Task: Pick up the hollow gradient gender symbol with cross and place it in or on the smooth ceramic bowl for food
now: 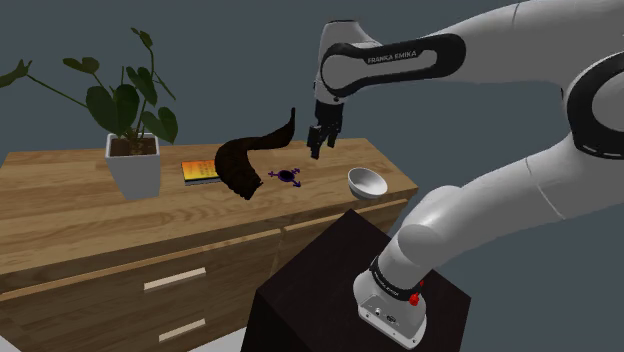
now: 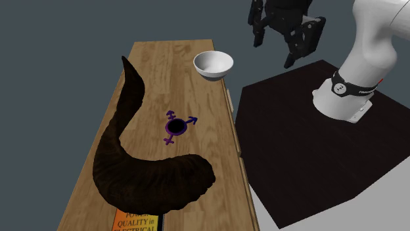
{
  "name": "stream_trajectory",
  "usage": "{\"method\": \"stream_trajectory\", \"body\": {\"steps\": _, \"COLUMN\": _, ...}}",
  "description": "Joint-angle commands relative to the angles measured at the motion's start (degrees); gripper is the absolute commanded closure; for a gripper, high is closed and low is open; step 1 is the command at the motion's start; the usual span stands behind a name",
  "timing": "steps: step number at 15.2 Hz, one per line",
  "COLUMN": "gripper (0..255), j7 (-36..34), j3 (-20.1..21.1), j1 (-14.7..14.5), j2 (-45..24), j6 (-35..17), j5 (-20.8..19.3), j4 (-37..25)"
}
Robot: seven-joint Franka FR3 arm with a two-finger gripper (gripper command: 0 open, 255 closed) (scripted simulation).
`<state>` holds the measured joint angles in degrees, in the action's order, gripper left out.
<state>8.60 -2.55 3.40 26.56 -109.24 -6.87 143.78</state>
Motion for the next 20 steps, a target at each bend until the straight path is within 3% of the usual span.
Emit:
{"method": "stream_trajectory", "body": {"steps": 1, "gripper": 0, "j7": 0.79, "j3": -0.80, "j1": 0.43, "j2": -3.35, "j6": -3.97, "j5": -0.63, "j4": 0.55}}
{"method": "stream_trajectory", "body": {"steps": 11, "gripper": 0, "j7": 5.83, "j3": -4.62, "j1": 2.73, "j2": -25.25, "j6": -19.88, "j5": -2.08, "j4": -5.44}}
{"method": "stream_trajectory", "body": {"steps": 20, "gripper": 0, "j7": 10.91, "j3": -5.70, "j1": 5.40, "j2": -45.98, "j6": -28.66, "j5": -0.35, "j4": -17.34}}
